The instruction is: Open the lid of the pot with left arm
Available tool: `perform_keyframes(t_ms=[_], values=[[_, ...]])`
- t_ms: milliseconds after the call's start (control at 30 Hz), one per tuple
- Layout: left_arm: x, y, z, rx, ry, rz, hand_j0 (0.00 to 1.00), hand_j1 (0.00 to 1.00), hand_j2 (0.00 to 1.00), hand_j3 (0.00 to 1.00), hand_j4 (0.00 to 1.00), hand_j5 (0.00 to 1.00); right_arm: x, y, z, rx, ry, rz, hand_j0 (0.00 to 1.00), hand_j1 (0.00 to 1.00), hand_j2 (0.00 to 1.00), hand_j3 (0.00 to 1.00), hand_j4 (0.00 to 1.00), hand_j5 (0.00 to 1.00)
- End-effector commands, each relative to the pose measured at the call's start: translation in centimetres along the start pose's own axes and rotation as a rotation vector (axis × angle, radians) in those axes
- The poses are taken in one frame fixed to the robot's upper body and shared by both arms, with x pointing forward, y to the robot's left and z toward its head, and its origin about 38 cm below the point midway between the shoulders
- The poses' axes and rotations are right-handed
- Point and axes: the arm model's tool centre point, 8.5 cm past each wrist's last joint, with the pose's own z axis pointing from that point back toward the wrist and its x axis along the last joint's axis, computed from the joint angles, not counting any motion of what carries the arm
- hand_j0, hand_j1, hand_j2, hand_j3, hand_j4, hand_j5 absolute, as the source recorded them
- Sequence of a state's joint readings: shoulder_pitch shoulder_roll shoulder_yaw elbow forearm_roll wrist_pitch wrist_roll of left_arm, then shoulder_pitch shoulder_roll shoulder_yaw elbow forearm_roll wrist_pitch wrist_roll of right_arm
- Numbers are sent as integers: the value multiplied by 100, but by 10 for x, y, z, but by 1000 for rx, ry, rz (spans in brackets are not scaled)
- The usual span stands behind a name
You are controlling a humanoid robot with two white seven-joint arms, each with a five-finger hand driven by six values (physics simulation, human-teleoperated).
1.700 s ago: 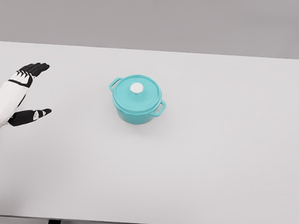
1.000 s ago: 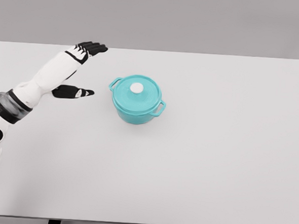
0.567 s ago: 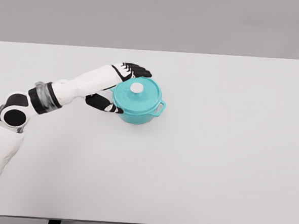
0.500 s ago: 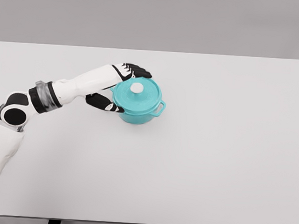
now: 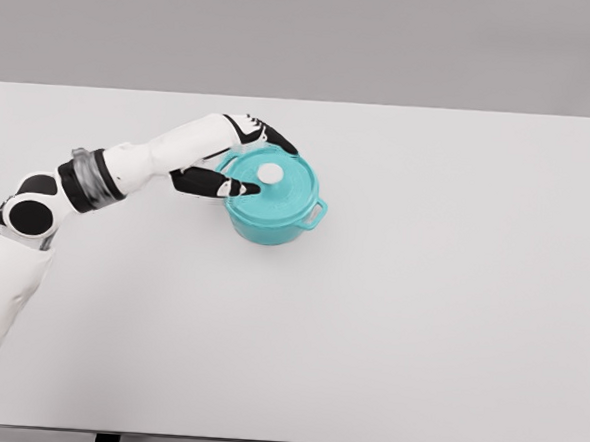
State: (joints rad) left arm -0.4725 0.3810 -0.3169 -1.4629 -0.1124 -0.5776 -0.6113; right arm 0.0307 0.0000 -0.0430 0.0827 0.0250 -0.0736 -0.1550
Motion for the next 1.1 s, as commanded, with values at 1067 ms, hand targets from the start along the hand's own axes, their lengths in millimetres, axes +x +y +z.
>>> perform_keyframes(t_ms=[1067], values=[[-27, -36, -10, 55, 63, 329, 73, 73, 73, 73, 73, 73, 0, 0, 0, 0, 0, 0, 100, 100, 100, 100, 100, 100]])
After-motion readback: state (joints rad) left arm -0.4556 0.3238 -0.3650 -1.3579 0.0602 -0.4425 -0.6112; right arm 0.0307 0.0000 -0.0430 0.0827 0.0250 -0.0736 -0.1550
